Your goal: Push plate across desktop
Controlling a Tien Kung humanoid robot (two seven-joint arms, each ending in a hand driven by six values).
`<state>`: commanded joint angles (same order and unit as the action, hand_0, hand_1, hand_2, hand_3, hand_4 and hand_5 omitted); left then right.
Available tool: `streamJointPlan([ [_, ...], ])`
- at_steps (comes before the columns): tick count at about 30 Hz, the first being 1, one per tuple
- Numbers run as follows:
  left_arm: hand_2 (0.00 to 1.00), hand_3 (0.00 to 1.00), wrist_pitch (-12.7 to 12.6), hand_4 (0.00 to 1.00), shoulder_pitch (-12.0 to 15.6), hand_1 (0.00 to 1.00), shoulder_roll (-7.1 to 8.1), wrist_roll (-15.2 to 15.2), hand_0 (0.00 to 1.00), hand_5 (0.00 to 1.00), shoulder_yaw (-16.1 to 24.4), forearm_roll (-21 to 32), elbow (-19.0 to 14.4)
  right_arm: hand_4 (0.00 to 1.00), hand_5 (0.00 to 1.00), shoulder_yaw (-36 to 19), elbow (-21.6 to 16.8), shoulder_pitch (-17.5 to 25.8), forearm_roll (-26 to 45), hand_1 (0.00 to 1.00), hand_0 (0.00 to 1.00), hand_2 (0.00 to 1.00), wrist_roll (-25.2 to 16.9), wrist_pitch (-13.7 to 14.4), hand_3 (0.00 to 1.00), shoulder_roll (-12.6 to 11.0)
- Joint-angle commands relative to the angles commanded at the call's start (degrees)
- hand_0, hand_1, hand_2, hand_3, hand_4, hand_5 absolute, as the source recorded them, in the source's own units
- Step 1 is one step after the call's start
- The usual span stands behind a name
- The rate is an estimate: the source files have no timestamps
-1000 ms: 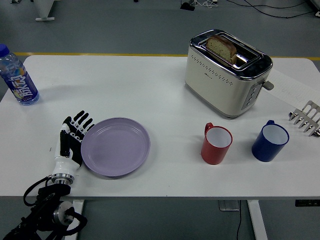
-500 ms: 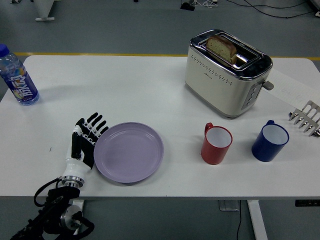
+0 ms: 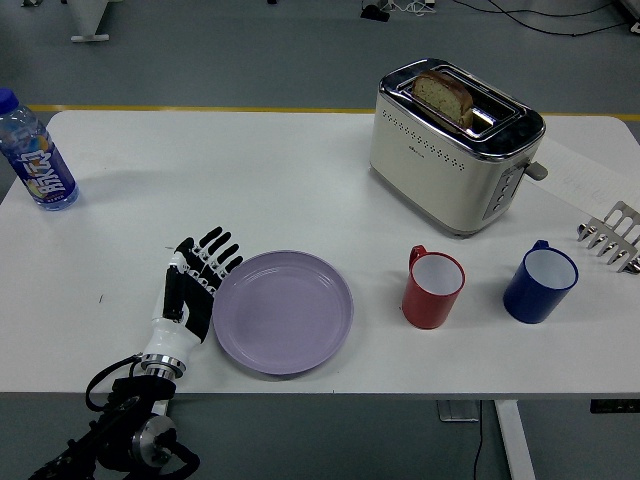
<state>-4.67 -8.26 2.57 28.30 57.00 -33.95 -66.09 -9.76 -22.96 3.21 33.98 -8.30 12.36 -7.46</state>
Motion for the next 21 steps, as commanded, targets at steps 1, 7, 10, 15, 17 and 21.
streamJointPlan([
  [1, 0.834, 0.750, 0.03, 0.446, -0.02, 0.790, -0.02, 0.00, 0.752, 0.998, -0.32, 0.12, -0.07, 0.481, 0.459, -0.01, 0.02, 0.03, 0.00, 0.618, 0.610, 0.762, -0.01, -0.01, 0.697, 0.01],
  [7, 0.834, 0.750, 0.14, 0.445, 0.06, 0.789, -0.01, 0.05, 0.752, 0.998, -2.21, 1.00, -0.29, 0.481, 0.458, -0.01, 0.07, 0.19, -0.06, 0.618, 0.610, 0.763, -0.01, -0.07, 0.695, -0.04],
  [10, 0.833, 0.749, 0.14, 0.444, 0.10, 0.790, 0.00, 0.09, 0.752, 0.998, -2.45, 1.13, -0.35, 0.480, 0.457, -0.01, 0.08, 0.21, -0.08, 0.618, 0.610, 0.762, -0.01, -0.09, 0.696, -0.05],
  [15, 0.833, 0.749, 0.08, 0.444, 0.02, 0.790, 0.05, 0.27, 0.752, 0.998, -3.49, 1.63, -1.02, 0.480, 0.457, 0.23, 0.14, 0.37, 0.22, 0.618, 0.610, 0.762, -0.02, -0.14, 0.696, 0.00],
  [17, 0.833, 0.749, 0.07, 0.444, -0.01, 0.789, 0.03, 0.30, 0.752, 0.998, -3.64, 1.76, -1.26, 0.481, 0.453, 0.32, 0.15, 0.45, 0.30, 0.618, 0.610, 0.762, -0.02, -0.15, 0.695, -0.02],
  [21, 0.833, 0.749, 0.11, 0.444, 0.01, 0.789, 0.03, 0.30, 0.752, 0.998, -3.93, 1.94, -1.56, 0.481, 0.453, 0.42, 0.15, 0.58, 0.36, 0.618, 0.610, 0.762, -0.01, -0.17, 0.695, -0.04],
])
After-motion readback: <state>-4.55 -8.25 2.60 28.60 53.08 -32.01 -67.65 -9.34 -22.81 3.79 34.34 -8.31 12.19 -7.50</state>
